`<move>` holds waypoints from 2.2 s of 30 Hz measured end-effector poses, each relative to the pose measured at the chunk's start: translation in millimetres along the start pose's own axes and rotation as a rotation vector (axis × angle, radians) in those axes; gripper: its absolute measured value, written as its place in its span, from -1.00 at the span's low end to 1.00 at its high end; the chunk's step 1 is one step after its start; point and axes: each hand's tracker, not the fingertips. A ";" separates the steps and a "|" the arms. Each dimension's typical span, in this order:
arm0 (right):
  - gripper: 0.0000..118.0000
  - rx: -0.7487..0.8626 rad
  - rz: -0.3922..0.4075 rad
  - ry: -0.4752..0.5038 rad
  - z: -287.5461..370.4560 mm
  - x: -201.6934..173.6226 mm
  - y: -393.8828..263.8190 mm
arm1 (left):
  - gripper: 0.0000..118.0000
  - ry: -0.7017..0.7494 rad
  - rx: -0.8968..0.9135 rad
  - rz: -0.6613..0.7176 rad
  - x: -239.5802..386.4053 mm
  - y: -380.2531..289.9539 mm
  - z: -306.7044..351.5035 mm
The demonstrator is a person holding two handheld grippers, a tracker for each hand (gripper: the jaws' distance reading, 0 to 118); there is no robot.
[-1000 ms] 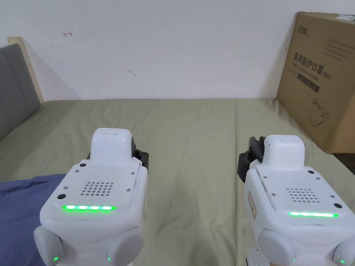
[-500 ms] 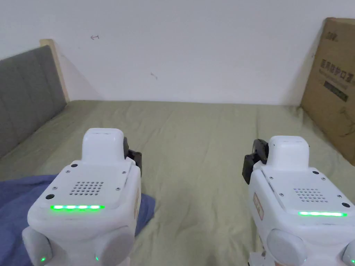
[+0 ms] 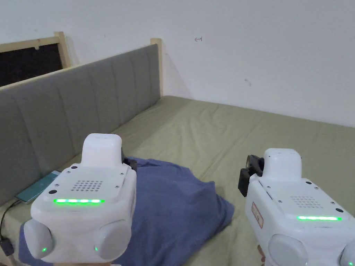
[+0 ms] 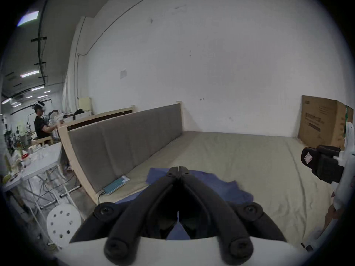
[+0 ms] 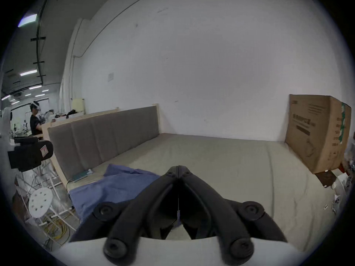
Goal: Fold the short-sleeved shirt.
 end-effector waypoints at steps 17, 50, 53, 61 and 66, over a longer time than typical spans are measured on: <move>-1.00 -0.233 -0.048 -0.058 -52.3 23.3 -54.4 | 0.26 -0.215 -0.625 0.105 25.5 -111.2 -194.3; -1.00 -0.403 -0.138 -0.176 -92.3 70.9 -96.3 | -0.98 -0.305 -0.844 0.211 26.8 -131.7 -266.2; -1.00 -0.385 -0.187 -0.189 -85.0 83.2 -90.1 | -0.98 -0.368 -0.790 0.277 20.0 -104.0 -260.9; -1.00 -0.296 -0.253 -0.258 -37.8 122.4 -66.0 | -0.98 -0.504 -0.624 0.169 94.3 -5.7 -227.8; -1.00 -0.212 -0.322 -0.356 10.3 163.9 -51.6 | -0.98 -0.769 -0.531 0.136 183.6 47.5 -178.3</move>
